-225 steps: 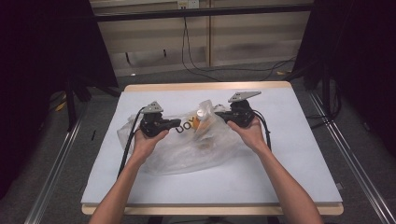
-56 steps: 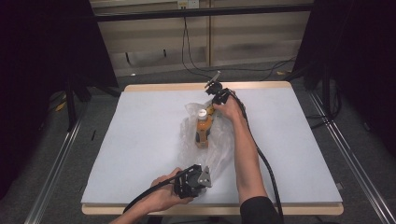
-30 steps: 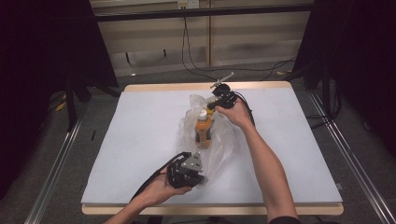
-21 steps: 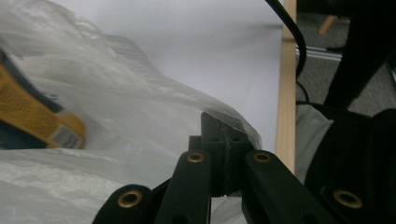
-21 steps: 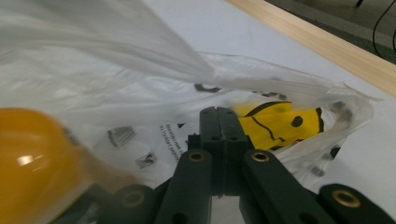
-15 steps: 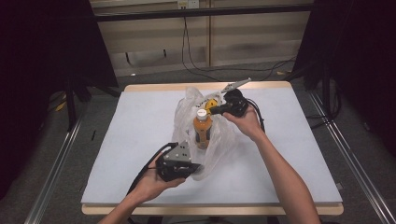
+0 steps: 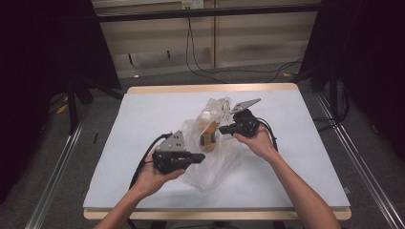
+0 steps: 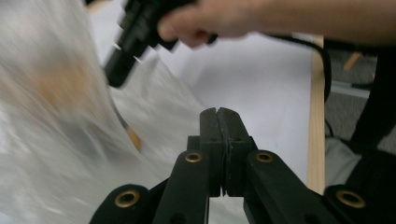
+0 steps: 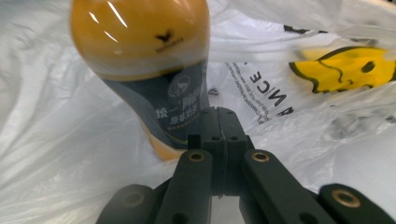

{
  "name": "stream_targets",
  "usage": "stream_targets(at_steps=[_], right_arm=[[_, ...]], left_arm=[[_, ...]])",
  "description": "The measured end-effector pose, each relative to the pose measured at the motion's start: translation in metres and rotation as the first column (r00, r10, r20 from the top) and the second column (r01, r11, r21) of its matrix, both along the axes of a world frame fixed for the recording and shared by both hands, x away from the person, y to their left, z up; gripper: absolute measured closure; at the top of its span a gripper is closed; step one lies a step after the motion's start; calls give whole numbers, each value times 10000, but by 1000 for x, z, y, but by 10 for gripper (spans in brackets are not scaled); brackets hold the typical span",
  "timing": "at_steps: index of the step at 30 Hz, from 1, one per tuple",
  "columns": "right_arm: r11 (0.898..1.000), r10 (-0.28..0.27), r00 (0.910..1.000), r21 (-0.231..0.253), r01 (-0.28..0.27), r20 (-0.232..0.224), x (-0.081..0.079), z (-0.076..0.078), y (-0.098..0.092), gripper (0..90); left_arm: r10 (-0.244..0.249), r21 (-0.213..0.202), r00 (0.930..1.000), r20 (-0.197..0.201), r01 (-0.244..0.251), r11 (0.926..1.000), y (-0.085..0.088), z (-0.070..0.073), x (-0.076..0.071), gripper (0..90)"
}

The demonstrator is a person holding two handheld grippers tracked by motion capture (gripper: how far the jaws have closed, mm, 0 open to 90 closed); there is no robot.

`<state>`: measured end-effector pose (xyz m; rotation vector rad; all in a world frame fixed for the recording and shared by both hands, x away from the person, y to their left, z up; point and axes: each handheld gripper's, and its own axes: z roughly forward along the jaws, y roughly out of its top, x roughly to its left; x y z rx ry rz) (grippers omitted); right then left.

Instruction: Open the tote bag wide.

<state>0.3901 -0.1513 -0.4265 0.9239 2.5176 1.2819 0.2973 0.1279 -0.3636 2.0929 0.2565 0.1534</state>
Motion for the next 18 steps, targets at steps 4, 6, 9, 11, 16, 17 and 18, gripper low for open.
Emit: stream_targets(at_steps=[4,6,9,11,16,17,18], right_arm=[[9992,17,9998,404,-25,195,-2,7,-2,900],[9996,48,9999,277,-51,141,-1,5,0,900],[9999,30,10000,114,-29,-75,3,-8,3,900],[10000,12,9997,74,-10,-251,5,-17,4,900],[9997,15,9987,-238,-27,-504,8,-33,8,900],[9995,4,9985,-318,-21,-548,9,-36,9,900],[9994,37,9982,-343,-58,-598,10,-39,10,900]], left_arm=[[74,-821,9997,250,-53,9966,1,11,15,897],[549,-181,9972,498,-541,9984,-2,5,24,900],[1323,597,9910,220,-1334,9893,0,-20,45,900],[1863,961,9821,-285,-1829,9784,7,-42,62,900],[2577,1536,9626,-840,-2431,9578,18,-71,86,900],[2463,1480,9645,-957,-2309,9617,17,-77,90,900],[2370,1792,9662,-1016,-2166,9597,15,-82,92,900]])
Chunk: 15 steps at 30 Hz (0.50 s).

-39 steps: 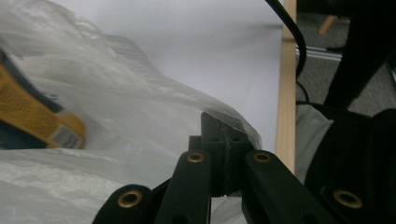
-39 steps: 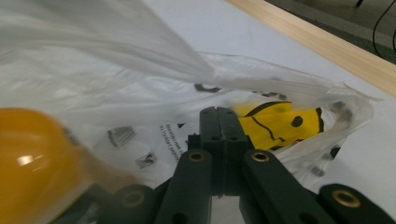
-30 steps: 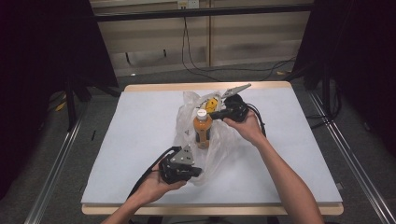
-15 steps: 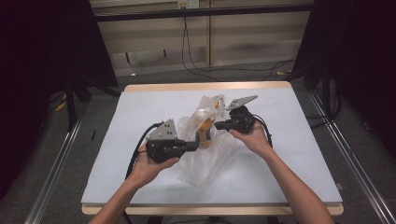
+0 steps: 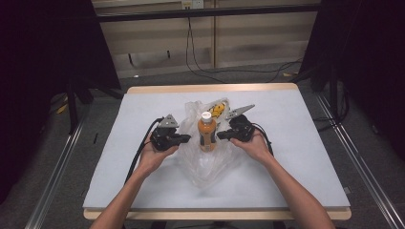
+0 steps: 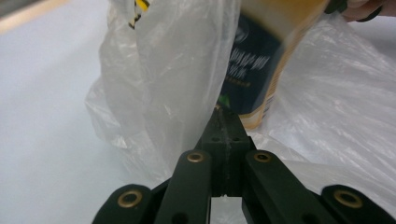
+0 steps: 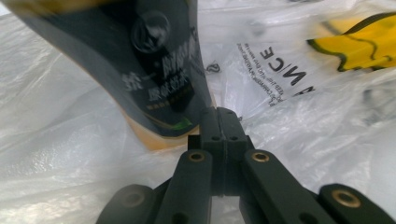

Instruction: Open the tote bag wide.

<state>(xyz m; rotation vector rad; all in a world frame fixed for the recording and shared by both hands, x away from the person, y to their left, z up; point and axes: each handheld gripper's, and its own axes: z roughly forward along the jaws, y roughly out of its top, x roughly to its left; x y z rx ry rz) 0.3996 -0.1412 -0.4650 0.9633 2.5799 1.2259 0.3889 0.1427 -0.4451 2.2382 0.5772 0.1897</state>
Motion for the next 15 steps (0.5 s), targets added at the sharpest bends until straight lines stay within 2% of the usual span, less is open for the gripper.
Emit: stream_targets(at_steps=[3,4,5,6,8,9,12,15], right_arm=[[9999,-8,9999,-149,6,-138,3,-10,2,900],[9999,-46,9997,-108,43,-257,4,-13,2,900],[9997,-74,9996,-219,68,-275,4,-16,3,900],[9983,-11,9999,-589,2,-150,4,-19,4,900],[9985,-3,9999,-550,-4,-133,3,-20,2,900],[9969,-67,10000,-785,62,-57,2,-18,-1,900],[9964,-62,10000,-841,67,55,0,-18,-12,900],[9959,-288,9996,-859,287,-2,-3,-18,-22,900]], left_arm=[[-17,774,10000,-2,17,9970,-9,-13,3,900],[137,780,9999,-83,-130,9969,-11,-18,4,900],[25,997,9999,-147,-10,9950,-11,-21,6,900],[-13,1424,9999,-149,34,9898,-11,-23,7,900],[-55,1683,9998,-164,82,9857,-10,-26,7,900],[23,1900,9999,-107,-2,9818,-7,-26,6,900],[218,2247,9997,83,-231,9742,4,-25,4,900],[348,2168,9994,38,-348,9756,19,-25,2,900]])
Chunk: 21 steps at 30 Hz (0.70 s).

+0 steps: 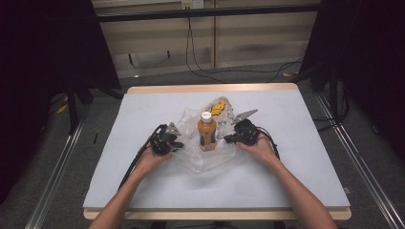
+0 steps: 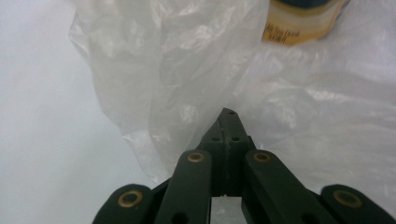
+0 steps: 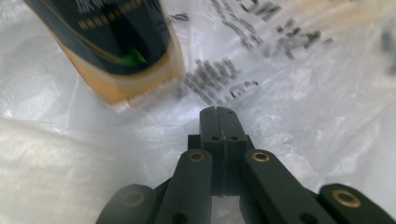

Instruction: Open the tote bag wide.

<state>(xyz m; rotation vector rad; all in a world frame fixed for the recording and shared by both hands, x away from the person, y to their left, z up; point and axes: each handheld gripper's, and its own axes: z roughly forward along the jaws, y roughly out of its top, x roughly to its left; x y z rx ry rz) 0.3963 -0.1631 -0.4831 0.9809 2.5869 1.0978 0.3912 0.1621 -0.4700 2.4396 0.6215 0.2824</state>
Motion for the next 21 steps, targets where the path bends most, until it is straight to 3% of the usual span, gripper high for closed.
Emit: stream_targets(at_steps=[3,5,10,12,14,20,21], right_arm=[[10000,-1,9999,-57,2,166,-5,-1,-6,900],[9997,-91,10000,246,90,35,-6,-2,-11,900],[9994,-59,10000,343,57,48,-8,-3,-13,900],[9994,-34,10000,331,32,59,-9,-3,-15,900],[9992,5,10000,393,-6,22,-10,-3,-18,900],[9988,-172,9998,469,170,42,-10,-1,-21,900],[9984,-181,9998,535,176,84,-11,0,-21,900]], left_arm=[[197,-347,9997,-141,-201,9992,12,-2,-1,900],[222,-553,9994,-267,-236,9982,18,-3,0,900],[424,-399,9985,-338,-438,9982,23,-1,-3,900],[400,-575,9989,-242,-413,9975,24,-3,-3,900],[491,-998,9974,-522,-541,9935,28,-4,-1,900],[669,-1572,9968,-439,-730,9849,35,-7,-5,900],[689,-1810,9963,-523,-773,9804,37,-5,-6,900]])
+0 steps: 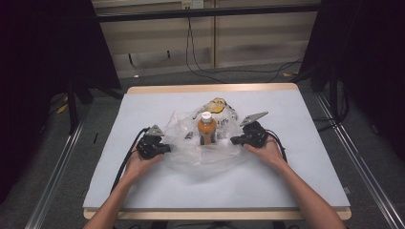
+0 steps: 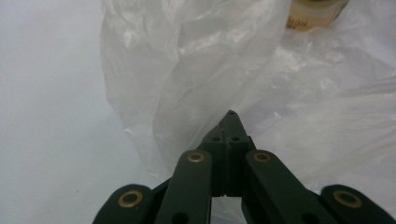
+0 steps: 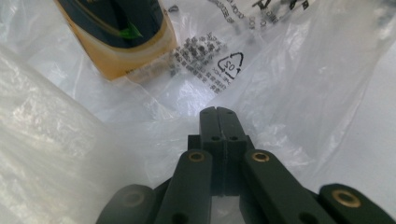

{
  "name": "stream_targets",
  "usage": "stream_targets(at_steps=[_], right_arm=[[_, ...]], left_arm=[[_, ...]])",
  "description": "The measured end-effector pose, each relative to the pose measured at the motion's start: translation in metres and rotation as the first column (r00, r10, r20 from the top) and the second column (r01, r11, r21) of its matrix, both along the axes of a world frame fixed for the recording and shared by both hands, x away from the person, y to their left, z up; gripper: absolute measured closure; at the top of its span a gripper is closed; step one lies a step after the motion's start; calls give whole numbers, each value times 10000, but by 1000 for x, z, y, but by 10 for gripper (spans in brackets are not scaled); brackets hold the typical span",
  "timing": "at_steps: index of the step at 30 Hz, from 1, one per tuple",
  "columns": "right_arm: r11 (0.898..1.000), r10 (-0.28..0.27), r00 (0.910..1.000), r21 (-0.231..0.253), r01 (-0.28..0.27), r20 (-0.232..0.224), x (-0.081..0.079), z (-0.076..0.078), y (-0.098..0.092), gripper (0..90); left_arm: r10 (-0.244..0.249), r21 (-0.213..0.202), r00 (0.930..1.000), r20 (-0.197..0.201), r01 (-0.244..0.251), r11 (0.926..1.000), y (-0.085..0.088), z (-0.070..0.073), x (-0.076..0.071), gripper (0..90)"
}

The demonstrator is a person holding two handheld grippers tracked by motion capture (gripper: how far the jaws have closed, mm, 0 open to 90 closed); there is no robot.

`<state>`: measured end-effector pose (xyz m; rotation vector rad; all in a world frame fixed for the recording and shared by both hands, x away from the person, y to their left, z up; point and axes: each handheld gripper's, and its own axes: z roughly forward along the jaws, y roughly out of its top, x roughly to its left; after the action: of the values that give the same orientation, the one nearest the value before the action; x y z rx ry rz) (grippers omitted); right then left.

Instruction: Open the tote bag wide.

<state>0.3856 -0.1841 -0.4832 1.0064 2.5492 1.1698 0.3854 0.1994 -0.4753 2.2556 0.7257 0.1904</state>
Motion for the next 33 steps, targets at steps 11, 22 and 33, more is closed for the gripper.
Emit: stream_targets(at_steps=[11,22,33], right_arm=[[9963,-127,9989,855,87,456,-5,17,-1,900],[9759,-765,9898,2127,496,1204,-21,39,-9,861],[9510,-1719,9636,2895,1082,2045,-55,57,-25,206]], left_arm=[[47,-775,9995,312,-22,9970,7,6,-9,900],[-68,-2161,9941,1085,302,9759,13,30,-27,900],[654,-3066,9707,2313,90,9518,17,53,-52,434]])
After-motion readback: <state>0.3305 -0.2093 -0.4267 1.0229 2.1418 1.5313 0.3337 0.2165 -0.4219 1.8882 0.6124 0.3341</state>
